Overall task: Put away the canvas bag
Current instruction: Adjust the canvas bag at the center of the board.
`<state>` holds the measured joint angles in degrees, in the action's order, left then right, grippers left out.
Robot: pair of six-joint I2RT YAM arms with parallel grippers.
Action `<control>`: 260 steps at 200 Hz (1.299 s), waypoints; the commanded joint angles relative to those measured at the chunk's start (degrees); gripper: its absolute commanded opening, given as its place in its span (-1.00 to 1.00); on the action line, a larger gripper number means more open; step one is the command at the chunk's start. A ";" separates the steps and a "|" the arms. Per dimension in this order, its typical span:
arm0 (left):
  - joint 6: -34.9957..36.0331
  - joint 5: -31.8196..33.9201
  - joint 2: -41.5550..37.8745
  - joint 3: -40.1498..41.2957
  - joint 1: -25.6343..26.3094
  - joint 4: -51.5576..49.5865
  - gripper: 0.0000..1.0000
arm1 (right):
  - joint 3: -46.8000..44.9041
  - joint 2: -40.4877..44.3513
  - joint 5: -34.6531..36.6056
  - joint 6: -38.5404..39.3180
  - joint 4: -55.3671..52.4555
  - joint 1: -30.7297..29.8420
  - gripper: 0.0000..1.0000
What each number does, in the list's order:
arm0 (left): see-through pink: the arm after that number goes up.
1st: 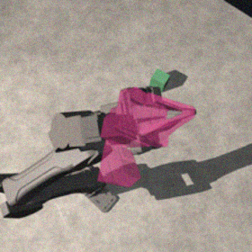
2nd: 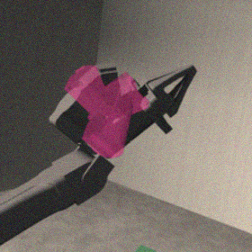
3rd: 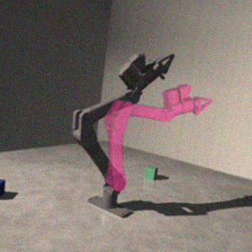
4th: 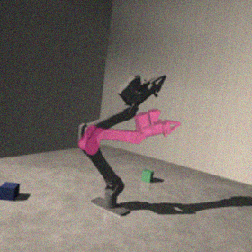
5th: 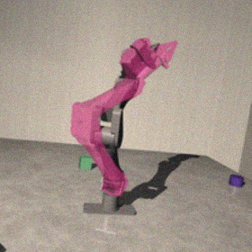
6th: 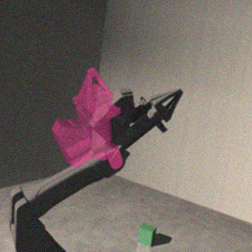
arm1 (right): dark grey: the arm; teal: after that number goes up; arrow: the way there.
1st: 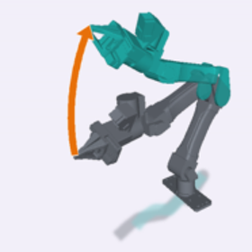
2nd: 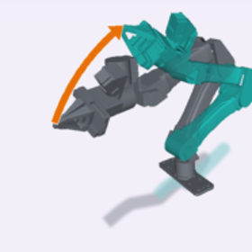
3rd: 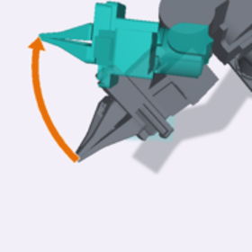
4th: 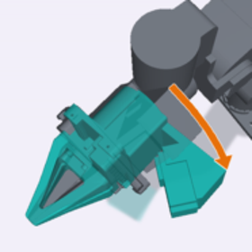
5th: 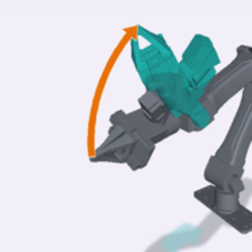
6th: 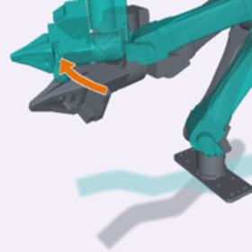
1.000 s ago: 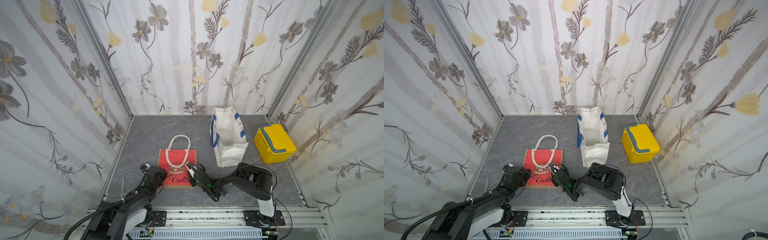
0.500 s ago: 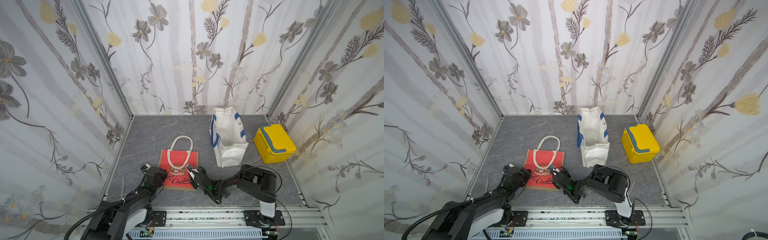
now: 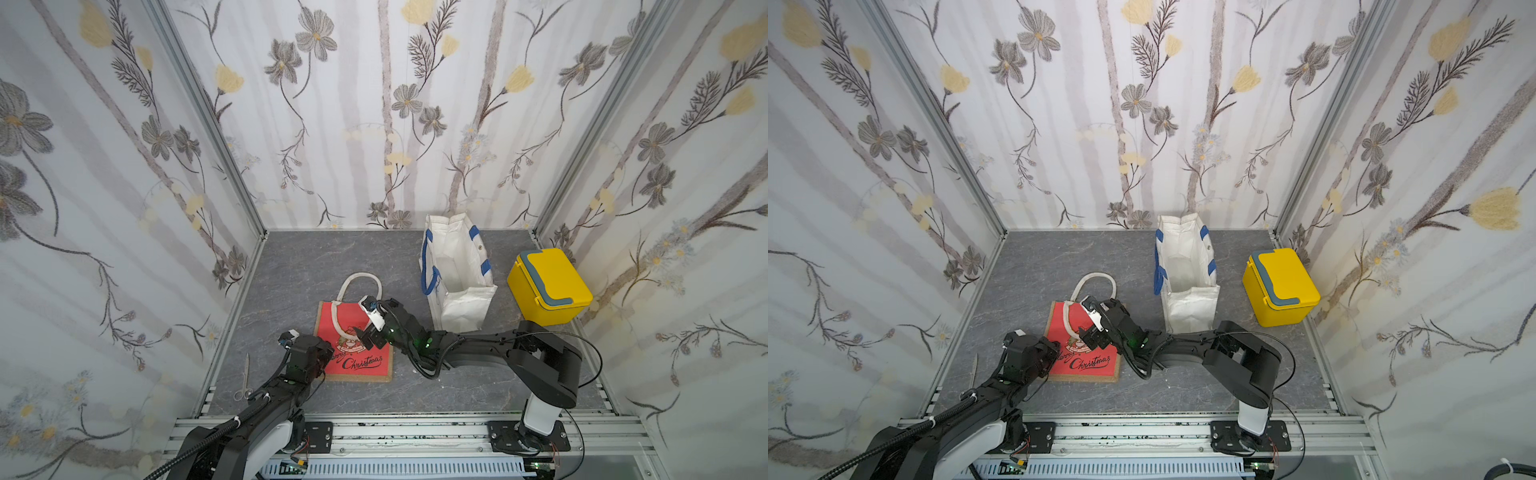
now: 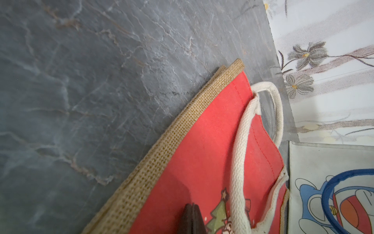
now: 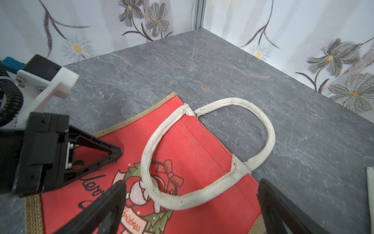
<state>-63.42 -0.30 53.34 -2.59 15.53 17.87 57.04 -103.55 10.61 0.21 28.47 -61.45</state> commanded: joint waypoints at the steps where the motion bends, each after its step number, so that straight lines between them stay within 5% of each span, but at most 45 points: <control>1: -0.18 -1.88 -0.43 -0.67 -0.13 -2.58 -1.00 | 3.43 -2.12 -5.69 3.22 -5.18 0.80 0.99; 62: 4.87 -3.26 -3.43 -7.55 -0.06 -9.37 -0.96 | 14.29 -12.44 -11.01 4.38 -10.57 1.95 0.96; 110: -3.97 -8.88 1.16 -4.71 0.08 -0.57 -1.00 | 14.18 -16.11 -14.29 4.91 -9.75 1.86 0.49; 148: -3.82 -5.29 3.59 -3.26 0.68 -0.30 -1.00 | 13.82 -18.33 -13.51 4.03 -10.91 1.41 0.17; 214: -4.29 -3.19 6.86 -1.47 0.73 1.73 -1.00 | 13.29 -18.59 -9.91 2.86 -13.03 -0.33 -0.75; 260: -4.19 -2.90 6.16 -1.01 0.73 1.29 -1.00 | 12.49 -14.15 -8.52 0.60 -12.21 -0.25 -0.91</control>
<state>-65.17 -4.05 59.57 -4.08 16.29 21.91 69.67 -120.18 0.03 2.66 16.69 -61.78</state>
